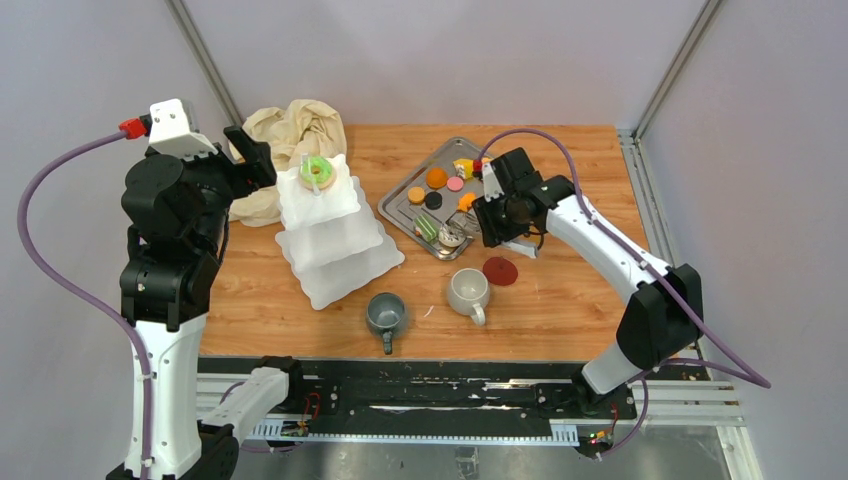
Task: Serve the afternoon tea
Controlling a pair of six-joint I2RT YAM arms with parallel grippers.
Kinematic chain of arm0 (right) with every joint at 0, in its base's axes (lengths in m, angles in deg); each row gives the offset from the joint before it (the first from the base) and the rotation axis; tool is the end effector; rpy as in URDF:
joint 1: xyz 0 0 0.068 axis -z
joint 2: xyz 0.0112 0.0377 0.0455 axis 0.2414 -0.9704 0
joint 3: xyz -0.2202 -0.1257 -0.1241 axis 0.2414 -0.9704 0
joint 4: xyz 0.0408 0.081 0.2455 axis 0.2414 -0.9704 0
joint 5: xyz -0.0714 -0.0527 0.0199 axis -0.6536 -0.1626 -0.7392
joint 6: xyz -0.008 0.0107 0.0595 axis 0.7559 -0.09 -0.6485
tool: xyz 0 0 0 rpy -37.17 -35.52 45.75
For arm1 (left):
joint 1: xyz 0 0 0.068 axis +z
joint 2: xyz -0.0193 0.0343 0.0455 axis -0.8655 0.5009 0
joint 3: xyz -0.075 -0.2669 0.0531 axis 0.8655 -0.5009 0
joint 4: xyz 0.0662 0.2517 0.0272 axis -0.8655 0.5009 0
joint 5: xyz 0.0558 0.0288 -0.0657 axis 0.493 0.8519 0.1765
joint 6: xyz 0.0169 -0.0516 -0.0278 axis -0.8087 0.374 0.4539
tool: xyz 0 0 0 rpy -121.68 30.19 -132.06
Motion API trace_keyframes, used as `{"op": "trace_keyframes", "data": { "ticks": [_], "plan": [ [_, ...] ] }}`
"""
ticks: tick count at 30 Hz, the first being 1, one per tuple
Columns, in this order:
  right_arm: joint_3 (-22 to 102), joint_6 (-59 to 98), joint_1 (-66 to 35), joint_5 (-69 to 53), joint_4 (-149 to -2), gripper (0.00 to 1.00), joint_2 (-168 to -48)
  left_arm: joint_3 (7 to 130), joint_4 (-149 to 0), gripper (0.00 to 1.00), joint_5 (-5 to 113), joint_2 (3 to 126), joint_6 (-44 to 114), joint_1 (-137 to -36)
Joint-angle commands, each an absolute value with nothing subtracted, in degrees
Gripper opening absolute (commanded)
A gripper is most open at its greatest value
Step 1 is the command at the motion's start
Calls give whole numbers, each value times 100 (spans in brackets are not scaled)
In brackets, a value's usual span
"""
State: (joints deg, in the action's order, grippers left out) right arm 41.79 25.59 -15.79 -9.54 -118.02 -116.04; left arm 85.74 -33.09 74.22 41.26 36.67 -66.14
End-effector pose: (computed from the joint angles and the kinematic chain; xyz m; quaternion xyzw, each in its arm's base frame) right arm 0.2903 0.1715 0.2997 -0.2532 0.9172 0.1291 0.2794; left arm 0.1320 -0.0051 0.5210 -0.1175 0.7110 -0.0471 0.6917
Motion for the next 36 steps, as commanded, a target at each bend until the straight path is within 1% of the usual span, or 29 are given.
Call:
{"op": "trace_keyframes", "data": {
  "ticks": [1,14,19,27,32,36],
  "plan": [
    [4412,2349,-1345,-858,-11614,43,-11533,8608,-3379,87,7501,4097,3681,-6644],
    [4442,2375,-1222,-242,-11473,44,-12042,8567,-3432,87,7410,4119,3720,-6644],
    [4457,2406,-1222,-459,-11587,42,-12172,8565,-3448,87,7370,4131,3748,-6644],
    [4356,2458,-1223,-804,-11577,41,-11960,8528,-3463,87,7378,4135,3747,-6644],
    [4351,2510,-1222,-735,-11593,41,-12147,8530,-3470,87,7370,4129,3752,-6644],
    [4400,2594,-1222,-454,-11693,43,-12368,8516,-3450,87,7377,4111,3756,-6644]
  ]
}}
